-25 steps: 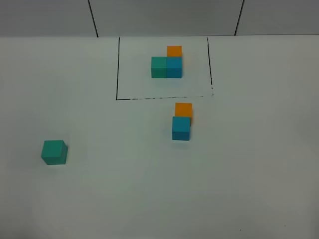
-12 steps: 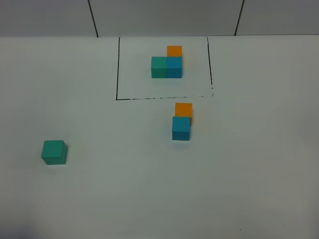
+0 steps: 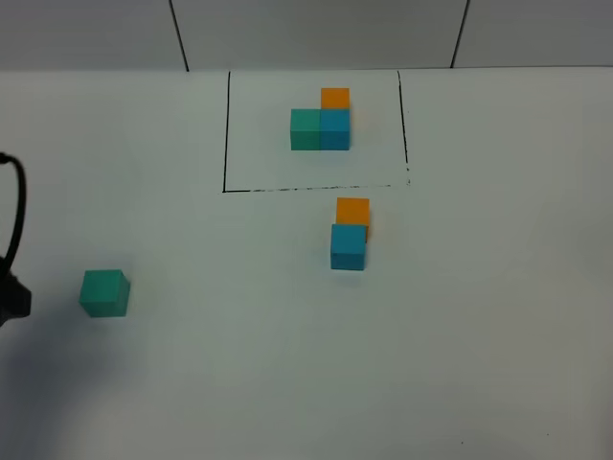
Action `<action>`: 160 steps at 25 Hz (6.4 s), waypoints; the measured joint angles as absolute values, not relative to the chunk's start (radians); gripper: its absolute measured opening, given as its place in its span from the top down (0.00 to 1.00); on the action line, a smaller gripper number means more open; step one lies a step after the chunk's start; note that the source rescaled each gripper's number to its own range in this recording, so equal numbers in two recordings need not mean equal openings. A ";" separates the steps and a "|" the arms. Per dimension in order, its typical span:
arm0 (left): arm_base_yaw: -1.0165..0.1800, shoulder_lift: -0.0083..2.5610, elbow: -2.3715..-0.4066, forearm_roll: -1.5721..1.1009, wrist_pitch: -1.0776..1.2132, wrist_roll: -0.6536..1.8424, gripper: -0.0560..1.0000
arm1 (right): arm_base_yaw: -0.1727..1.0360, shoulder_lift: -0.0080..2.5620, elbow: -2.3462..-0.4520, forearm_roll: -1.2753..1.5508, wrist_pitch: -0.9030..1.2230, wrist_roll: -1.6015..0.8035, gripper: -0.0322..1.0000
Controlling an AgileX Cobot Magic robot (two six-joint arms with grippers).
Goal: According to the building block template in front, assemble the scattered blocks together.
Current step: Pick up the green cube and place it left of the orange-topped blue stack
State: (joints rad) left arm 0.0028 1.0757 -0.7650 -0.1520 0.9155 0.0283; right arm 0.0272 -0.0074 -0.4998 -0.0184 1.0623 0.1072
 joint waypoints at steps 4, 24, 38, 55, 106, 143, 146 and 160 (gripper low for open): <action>-0.043 1.296 -0.835 -0.158 0.868 0.028 0.16 | 0.027 -0.007 -0.500 -0.018 1.062 0.107 0.22; -0.135 1.554 -0.854 -0.113 0.680 -0.130 0.16 | 0.027 -0.007 -0.500 -0.018 1.062 0.107 0.22; -0.135 1.690 -0.813 -0.106 0.506 -0.167 0.16 | 0.027 -0.007 -0.500 -0.018 1.062 0.107 0.22; -0.135 1.812 -0.813 -0.126 0.405 -0.131 0.41 | 0.027 -0.007 -0.500 -0.018 1.062 0.107 0.22; -0.572 2.281 -1.791 -0.135 1.023 1.127 0.94 | 0.027 -0.007 -0.500 -0.018 1.062 0.107 0.22; -0.584 2.355 -1.793 -0.198 0.949 1.149 0.94 | 0.027 -0.007 -0.500 -0.018 1.062 0.107 0.22; -0.584 2.355 -1.793 -0.198 0.949 1.149 0.94 | 0.027 -0.007 -0.500 -0.018 1.062 0.107 0.22; -0.584 2.356 -1.794 -0.238 0.949 1.149 0.94 | 0.027 -0.007 -0.500 -0.018 1.062 0.107 0.22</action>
State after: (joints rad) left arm -0.5840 2.3559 -1.7938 -0.2377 0.9486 1.1486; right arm 0.0272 -0.0074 -0.4998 -0.0184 1.0623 0.1068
